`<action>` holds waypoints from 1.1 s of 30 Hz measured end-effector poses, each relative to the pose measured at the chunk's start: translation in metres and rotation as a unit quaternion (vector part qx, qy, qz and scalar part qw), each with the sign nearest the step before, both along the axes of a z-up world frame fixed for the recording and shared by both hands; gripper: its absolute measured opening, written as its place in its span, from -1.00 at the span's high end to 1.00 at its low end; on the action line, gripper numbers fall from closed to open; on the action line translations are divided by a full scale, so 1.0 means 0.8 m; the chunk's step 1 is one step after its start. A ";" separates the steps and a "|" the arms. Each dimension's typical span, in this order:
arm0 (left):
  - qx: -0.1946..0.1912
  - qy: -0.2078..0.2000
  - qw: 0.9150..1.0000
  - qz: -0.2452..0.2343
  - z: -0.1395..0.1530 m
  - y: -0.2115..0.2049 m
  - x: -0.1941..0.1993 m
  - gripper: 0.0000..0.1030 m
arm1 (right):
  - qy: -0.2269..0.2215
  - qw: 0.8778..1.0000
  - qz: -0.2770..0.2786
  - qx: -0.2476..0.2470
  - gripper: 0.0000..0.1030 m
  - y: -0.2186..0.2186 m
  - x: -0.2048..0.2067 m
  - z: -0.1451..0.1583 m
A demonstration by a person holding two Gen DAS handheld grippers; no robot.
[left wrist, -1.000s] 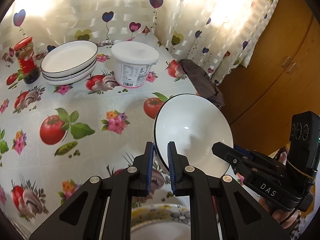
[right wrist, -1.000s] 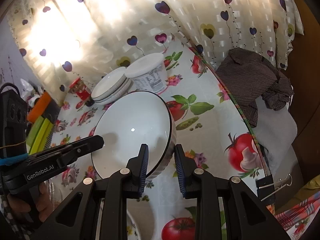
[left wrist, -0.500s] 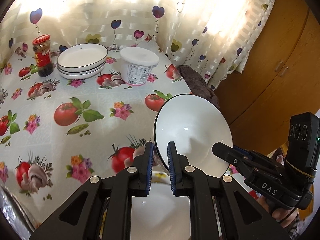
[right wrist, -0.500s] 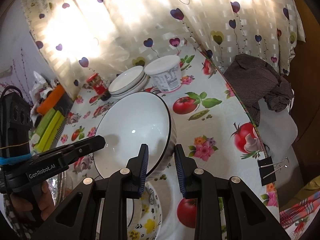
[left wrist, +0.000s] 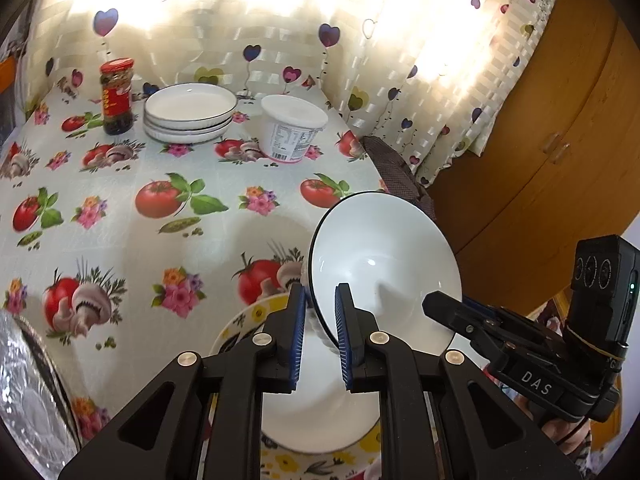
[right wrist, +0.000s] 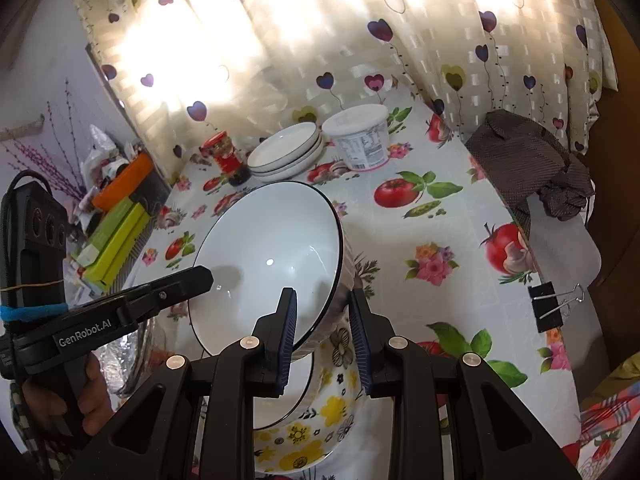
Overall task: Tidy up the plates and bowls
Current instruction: 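Lift the white ribbed bowl with both tools and carry it over the floral plate, then lower the bowl into the white bowl on the floral plate, open both tools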
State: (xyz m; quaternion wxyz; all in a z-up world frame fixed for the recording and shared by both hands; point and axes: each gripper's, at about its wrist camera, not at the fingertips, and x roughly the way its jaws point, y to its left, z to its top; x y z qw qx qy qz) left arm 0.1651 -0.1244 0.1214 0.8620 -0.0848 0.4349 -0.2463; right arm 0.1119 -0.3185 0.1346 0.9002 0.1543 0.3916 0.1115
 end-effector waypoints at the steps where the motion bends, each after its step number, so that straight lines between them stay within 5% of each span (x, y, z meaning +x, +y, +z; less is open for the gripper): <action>1: -0.001 0.001 1.000 0.003 -0.001 0.004 -0.003 0.72 | 0.001 1.000 0.002 0.001 0.50 0.003 -0.002 -0.001; 33: -0.003 0.028 0.999 0.037 -0.039 0.047 -0.044 0.72 | 0.011 0.999 0.028 -0.011 0.50 0.047 -0.032 -0.032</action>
